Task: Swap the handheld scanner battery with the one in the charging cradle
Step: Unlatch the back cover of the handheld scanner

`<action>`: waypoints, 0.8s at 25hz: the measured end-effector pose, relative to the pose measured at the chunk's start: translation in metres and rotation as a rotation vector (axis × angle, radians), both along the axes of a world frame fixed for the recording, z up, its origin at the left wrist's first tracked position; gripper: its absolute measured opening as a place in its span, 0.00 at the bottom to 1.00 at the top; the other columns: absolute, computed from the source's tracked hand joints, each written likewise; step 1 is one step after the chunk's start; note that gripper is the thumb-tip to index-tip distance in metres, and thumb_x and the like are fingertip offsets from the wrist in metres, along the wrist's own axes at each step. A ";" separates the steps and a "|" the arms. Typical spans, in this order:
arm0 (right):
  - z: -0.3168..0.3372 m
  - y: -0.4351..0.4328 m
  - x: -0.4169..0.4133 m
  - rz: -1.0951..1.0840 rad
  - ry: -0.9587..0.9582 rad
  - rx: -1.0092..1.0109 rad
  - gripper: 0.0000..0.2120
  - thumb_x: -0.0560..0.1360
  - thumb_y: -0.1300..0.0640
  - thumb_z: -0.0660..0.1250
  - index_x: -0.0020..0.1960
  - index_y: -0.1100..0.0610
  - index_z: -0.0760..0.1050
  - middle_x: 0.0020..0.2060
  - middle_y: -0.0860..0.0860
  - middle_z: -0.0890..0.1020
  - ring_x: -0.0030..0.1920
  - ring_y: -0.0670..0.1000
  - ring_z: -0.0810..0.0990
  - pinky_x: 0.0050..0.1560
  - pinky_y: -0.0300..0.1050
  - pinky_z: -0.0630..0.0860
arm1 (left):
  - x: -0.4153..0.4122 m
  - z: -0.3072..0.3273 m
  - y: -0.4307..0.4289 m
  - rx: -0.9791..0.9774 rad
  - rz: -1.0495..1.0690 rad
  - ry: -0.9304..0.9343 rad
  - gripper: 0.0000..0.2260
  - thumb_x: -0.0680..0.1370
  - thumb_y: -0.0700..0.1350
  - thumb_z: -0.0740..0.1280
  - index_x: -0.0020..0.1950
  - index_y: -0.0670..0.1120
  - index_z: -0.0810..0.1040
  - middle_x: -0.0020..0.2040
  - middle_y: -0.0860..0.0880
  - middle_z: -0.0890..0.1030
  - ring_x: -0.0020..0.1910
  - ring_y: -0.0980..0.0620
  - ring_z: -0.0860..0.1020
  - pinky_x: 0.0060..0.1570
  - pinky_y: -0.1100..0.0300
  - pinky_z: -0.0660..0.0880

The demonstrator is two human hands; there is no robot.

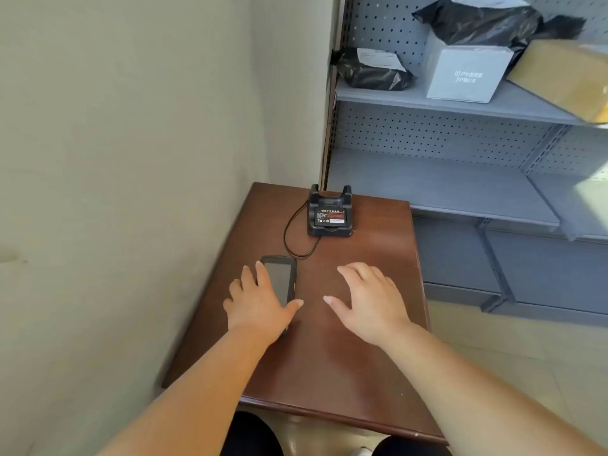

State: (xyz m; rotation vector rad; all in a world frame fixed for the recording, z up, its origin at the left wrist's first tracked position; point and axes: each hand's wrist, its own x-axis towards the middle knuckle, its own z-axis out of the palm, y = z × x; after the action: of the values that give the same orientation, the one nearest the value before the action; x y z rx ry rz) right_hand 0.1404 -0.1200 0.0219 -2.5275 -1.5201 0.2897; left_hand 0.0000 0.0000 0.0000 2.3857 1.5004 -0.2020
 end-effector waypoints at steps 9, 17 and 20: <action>-0.025 -0.014 -0.013 -0.069 0.102 -0.022 0.19 0.77 0.44 0.58 0.66 0.50 0.69 0.62 0.47 0.74 0.62 0.51 0.73 0.60 0.47 0.71 | 0.002 -0.024 -0.011 -0.013 0.047 -0.009 0.43 0.73 0.64 0.63 0.77 0.45 0.46 0.75 0.42 0.58 0.69 0.39 0.61 0.65 0.45 0.65; -0.031 -0.026 -0.016 -0.171 0.242 0.047 0.15 0.76 0.45 0.61 0.60 0.50 0.74 0.56 0.46 0.78 0.57 0.50 0.77 0.52 0.45 0.75 | -0.001 -0.010 -0.012 -0.257 0.204 -0.313 0.33 0.75 0.57 0.61 0.77 0.55 0.52 0.69 0.42 0.68 0.65 0.39 0.65 0.63 0.46 0.67; -0.031 -0.026 -0.019 -0.254 0.349 0.088 0.14 0.75 0.45 0.62 0.57 0.50 0.76 0.54 0.45 0.80 0.54 0.49 0.78 0.50 0.46 0.76 | -0.005 0.001 -0.019 -0.493 0.290 -0.765 0.26 0.76 0.53 0.63 0.73 0.61 0.62 0.61 0.51 0.76 0.53 0.51 0.76 0.50 0.61 0.74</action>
State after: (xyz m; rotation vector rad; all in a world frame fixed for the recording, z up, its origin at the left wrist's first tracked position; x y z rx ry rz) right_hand 0.1219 -0.1460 -0.0094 -2.4077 -1.0491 0.5756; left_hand -0.0047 -0.0187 0.0008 1.5587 1.2062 0.3368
